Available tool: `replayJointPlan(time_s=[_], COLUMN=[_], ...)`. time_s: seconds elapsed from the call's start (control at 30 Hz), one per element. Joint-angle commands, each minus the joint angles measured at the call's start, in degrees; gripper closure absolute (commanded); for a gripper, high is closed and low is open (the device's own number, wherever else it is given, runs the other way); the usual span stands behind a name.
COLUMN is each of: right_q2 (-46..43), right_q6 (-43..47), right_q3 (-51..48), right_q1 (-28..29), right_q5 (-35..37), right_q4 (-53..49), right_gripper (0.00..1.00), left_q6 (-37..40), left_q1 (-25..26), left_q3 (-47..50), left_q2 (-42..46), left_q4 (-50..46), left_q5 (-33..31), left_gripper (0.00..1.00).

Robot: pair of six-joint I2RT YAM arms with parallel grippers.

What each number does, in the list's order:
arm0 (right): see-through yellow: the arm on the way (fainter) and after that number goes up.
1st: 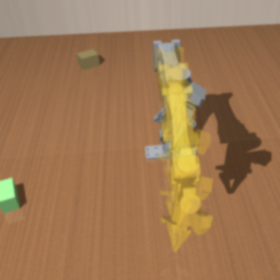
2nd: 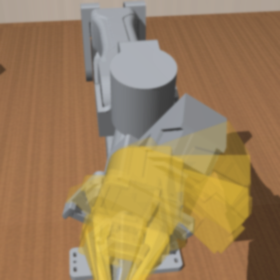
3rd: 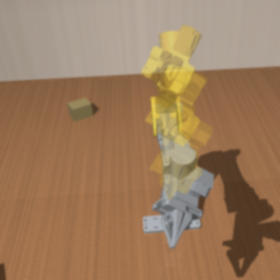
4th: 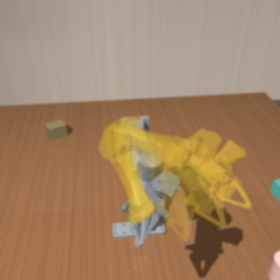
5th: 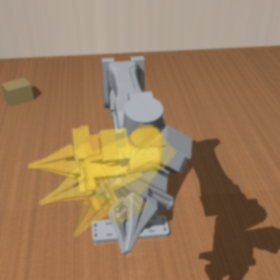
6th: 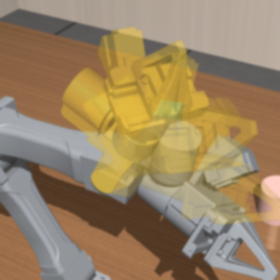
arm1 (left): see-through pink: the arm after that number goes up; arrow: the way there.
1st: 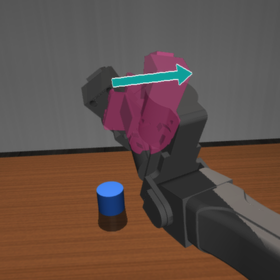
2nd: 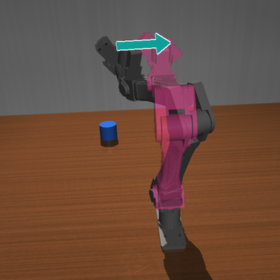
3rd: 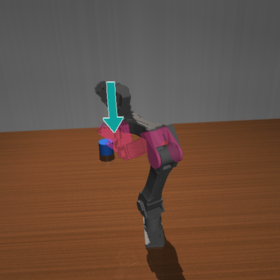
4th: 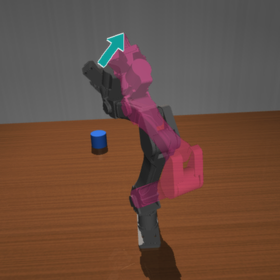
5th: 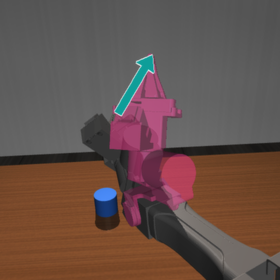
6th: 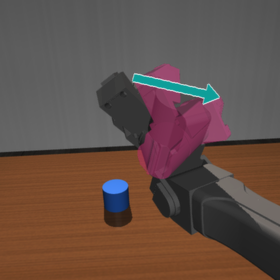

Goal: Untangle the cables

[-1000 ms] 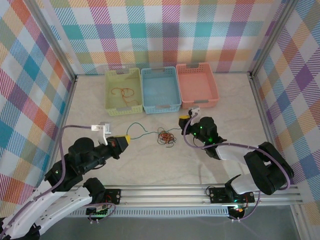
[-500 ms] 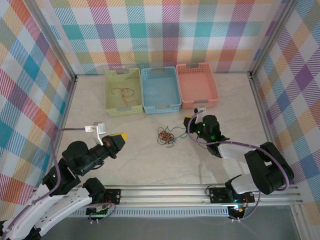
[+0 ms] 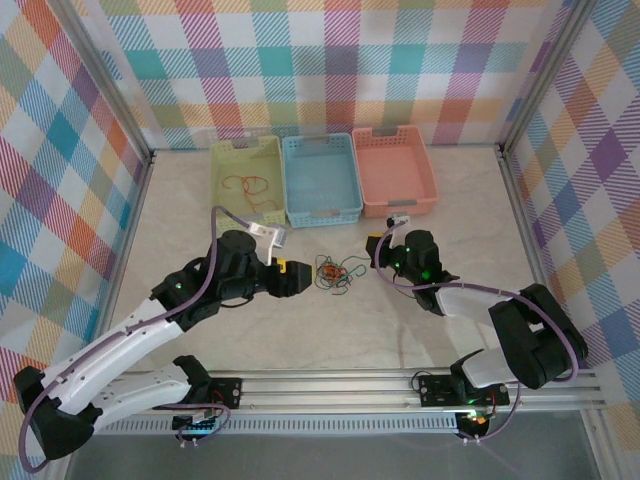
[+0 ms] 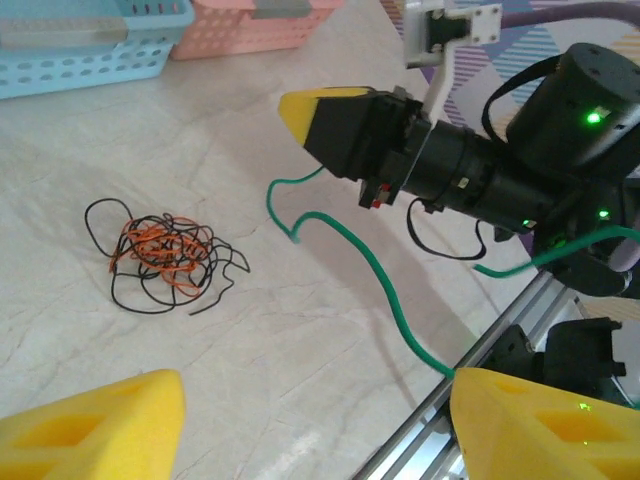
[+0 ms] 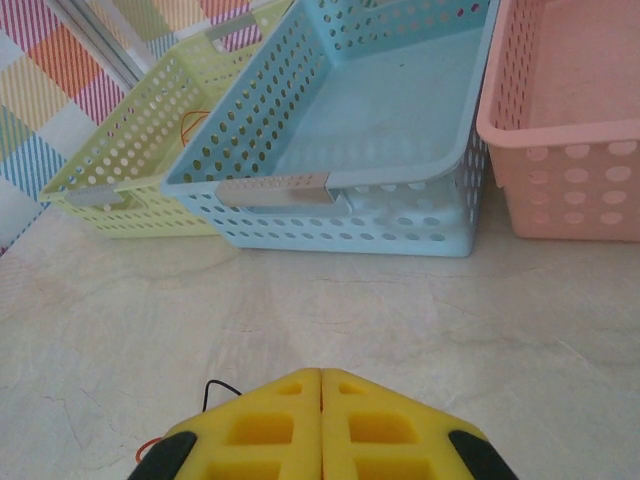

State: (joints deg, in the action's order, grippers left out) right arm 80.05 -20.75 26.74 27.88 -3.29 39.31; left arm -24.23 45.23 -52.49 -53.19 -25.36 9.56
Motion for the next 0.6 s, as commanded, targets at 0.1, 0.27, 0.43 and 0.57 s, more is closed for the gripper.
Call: replayJointPlan(time_s=[0.1, 0.27, 0.43, 0.57], right_q2=[0.38, 0.25, 0.22, 0.06], right_q6=[0.27, 0.32, 0.53, 0.71], right_q3=[1.28, 1.03, 0.98, 0.76], right_q1=[0.16, 0.15, 0.16, 0.16], right_q5=[-1.40, -1.28, -1.73, -1.84], right_q4=[0.15, 0.66, 0.83, 1.12], right_gripper=[1.00, 1.00, 1.00, 1.00], left_q6=[-0.79, -14.63, -29.58, -34.84], left_q1=[0.19, 0.17, 0.13, 0.57], left_q3=[-1.36, 2.44, 12.52, 14.43], left_q2=[3.92, 2.57, 0.24, -1.72], left_q4=[0.84, 2.01, 19.59, 26.84], left_q5=[5.06, 4.29, 5.51, 5.47], left_gripper=[0.17, 0.17, 0.16, 0.16])
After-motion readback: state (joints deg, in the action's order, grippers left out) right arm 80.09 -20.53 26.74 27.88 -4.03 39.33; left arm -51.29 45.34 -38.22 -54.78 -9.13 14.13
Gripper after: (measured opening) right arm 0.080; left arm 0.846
